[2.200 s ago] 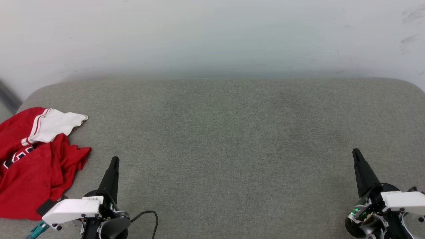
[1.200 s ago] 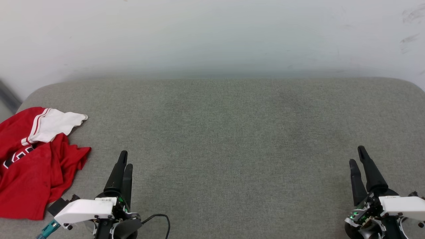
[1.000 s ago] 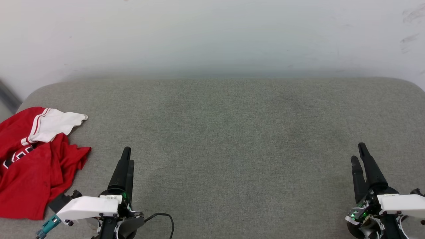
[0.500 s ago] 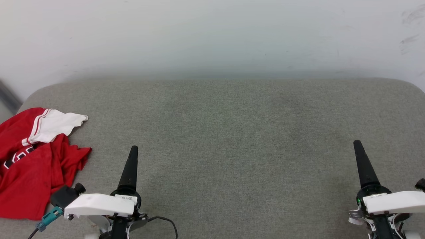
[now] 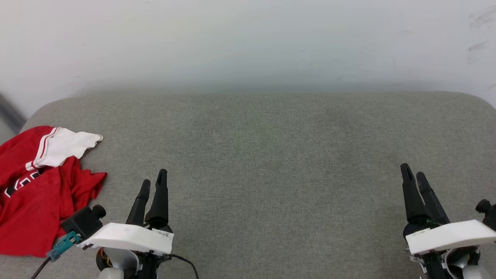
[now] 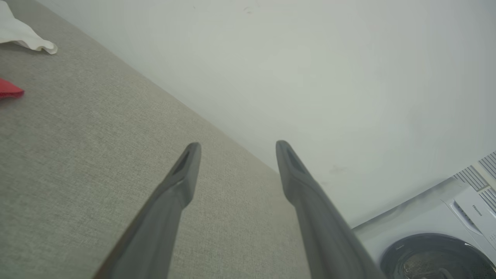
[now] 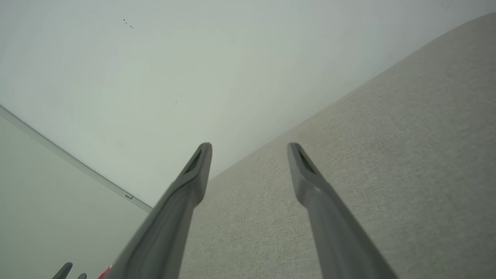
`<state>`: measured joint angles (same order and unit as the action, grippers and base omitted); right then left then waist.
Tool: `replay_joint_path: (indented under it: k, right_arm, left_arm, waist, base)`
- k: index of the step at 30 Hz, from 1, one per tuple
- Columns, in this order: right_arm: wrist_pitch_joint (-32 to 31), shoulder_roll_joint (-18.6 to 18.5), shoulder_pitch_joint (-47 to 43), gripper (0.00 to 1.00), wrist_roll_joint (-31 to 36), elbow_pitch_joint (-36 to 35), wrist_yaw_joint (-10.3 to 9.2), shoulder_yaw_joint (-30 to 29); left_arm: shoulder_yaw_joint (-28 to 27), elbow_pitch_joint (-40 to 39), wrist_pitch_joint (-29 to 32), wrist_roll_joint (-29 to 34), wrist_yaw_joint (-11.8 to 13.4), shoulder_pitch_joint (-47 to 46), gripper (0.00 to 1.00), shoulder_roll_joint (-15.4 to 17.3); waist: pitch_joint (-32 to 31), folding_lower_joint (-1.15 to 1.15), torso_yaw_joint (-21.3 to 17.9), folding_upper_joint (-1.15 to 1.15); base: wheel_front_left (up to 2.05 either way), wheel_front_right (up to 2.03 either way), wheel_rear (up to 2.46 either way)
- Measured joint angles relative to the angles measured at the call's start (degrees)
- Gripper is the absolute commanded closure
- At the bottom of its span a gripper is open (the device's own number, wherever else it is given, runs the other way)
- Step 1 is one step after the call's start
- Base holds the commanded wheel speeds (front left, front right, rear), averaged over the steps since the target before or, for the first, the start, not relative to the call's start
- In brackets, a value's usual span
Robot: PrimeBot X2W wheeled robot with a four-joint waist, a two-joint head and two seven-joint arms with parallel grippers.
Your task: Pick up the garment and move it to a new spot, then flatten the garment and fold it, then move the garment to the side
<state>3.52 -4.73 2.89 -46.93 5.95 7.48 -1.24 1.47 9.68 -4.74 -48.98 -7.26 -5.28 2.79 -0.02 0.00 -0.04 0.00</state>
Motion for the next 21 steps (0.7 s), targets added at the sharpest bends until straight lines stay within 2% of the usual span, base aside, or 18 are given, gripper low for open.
replay_joint_path:
  k: [11,21]
  right_arm:
    - [0.23,-0.04,0.00,0.00,12.68,-1.85,0.00,0.19]
    - [-1.01,0.20,-0.32,0.00,21.51,-2.20,0.00,-0.22]
  left_arm:
    - [0.66,-0.98,-1.80,12.33,1.43,-0.07,0.00,0.42]
    - [1.87,-0.90,-3.47,20.07,2.71,-0.47,0.00,1.76]
  waist:
    - [0.00,0.00,-0.11,0.00]
    - [-0.07,0.00,-0.09,0.00]
  base:
    - [0.00,0.00,0.00]
    - [0.00,0.00,0.00]
